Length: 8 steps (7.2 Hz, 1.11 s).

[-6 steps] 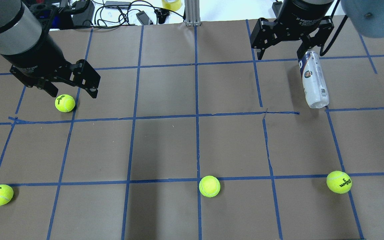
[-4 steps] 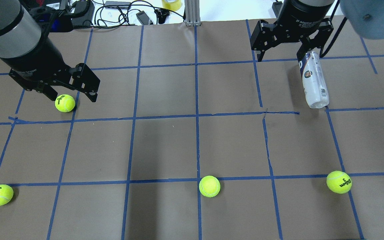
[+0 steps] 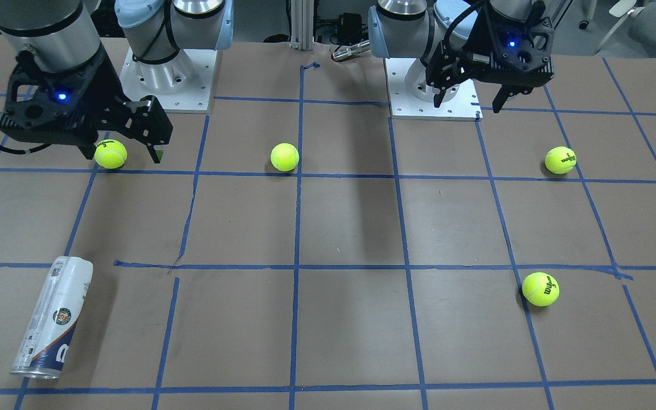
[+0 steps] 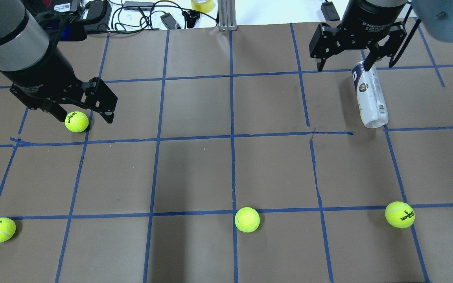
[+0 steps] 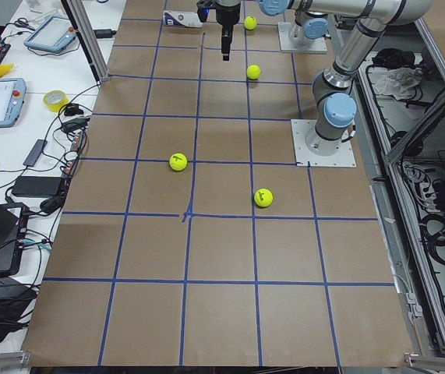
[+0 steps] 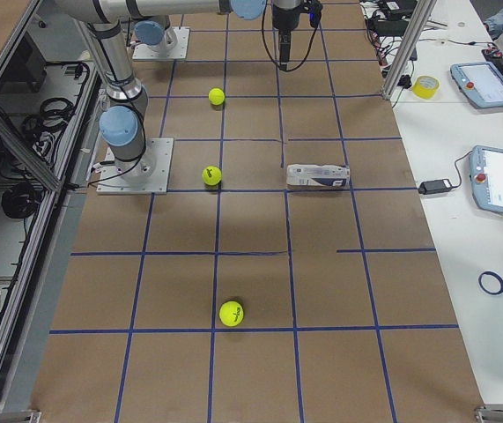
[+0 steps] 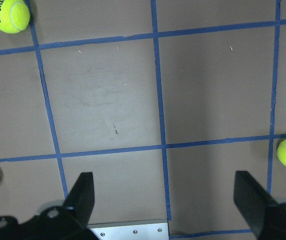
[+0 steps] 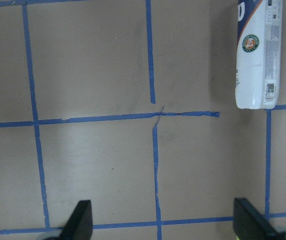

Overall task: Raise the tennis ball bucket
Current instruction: 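Move the right gripper down over the white tennis ball can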

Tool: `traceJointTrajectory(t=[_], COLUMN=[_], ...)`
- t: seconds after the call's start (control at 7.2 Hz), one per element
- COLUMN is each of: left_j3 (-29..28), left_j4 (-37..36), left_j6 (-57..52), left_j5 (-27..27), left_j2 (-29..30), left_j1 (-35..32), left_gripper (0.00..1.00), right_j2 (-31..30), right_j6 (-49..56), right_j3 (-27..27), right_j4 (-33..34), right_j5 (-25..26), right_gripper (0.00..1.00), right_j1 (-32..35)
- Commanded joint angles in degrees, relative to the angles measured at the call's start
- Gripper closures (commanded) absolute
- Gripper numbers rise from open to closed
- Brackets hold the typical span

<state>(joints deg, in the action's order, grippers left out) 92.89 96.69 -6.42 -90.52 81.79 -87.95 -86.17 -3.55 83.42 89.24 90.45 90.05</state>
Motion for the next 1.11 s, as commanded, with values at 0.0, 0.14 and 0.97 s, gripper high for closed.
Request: traceJointTrajectory(t=[0.0,0.14,0.97], left_j3=[0.01,0.01,0.01], left_j4=[0.26,0.26,0.96], left_j6=[0.0,0.0,0.0], left_j5=[-0.01,-0.1,-0.1], left_j2=[0.04,0.04,0.04], left_j1=[-0.03,0.06,0.15], left_gripper=[0.0,0.0,0.0], right_j2=[2.39,5.8,30.6], right_j6=[0.21,0.3,2.94], right_j3=[-0.62,-1.67,-14.25], right_j4=[0.58,1.8,14.46], right_j5=[2.61,2.63,1.93], right_gripper=[0.0,0.0,0.02], right_j1=[-2.85,-5.65,-11.65])
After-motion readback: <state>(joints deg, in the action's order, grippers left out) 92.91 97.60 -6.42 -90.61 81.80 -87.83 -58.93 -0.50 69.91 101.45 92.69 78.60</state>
